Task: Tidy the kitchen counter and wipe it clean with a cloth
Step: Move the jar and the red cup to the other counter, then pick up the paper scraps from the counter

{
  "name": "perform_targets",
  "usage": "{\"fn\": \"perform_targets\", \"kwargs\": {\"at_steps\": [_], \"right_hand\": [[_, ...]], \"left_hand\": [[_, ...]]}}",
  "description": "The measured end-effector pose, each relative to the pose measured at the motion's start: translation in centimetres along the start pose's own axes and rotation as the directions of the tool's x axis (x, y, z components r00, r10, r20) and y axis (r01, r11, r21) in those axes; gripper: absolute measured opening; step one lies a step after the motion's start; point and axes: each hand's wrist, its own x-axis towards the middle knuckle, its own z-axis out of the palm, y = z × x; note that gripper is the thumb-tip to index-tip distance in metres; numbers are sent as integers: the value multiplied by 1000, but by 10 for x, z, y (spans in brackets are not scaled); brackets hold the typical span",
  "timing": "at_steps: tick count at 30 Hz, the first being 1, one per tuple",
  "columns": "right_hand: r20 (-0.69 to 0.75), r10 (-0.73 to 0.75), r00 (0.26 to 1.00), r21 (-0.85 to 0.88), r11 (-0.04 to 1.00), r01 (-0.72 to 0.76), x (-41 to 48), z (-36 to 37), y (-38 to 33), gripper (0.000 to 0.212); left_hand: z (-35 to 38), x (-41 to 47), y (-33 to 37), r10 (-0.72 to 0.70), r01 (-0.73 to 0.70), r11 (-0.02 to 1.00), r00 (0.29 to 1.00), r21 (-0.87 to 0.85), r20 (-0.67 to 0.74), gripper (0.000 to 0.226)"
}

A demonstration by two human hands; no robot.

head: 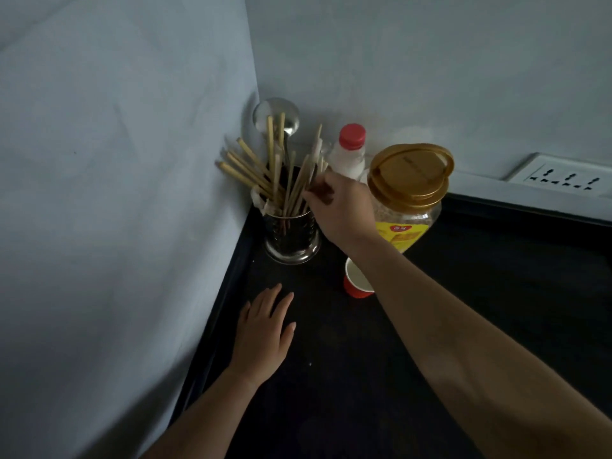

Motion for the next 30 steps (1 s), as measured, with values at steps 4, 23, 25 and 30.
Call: {"fn": "perform_targets", "kwargs": {"at_steps": [4,23,25,30], "right_hand": [[-39,15,999,39,999,-13,-11,0,3,22],[-99,673,733,251,730,-636,-339,-176,35,36],[-123,724,679,329,675,-661,-394,-197,33,31],[-293,785,546,386,620,-683,-527,-242,24,32]], "left_hand": [[3,1,-2,-3,3,1000,1000,-18,20,53],[-66,-98,178,161,143,742,911,-656,380,24],[-58,-129,217,265,135,735,845,-664,465,23],[-37,-213,315,441,107,686,725,-719,529,14]]}}
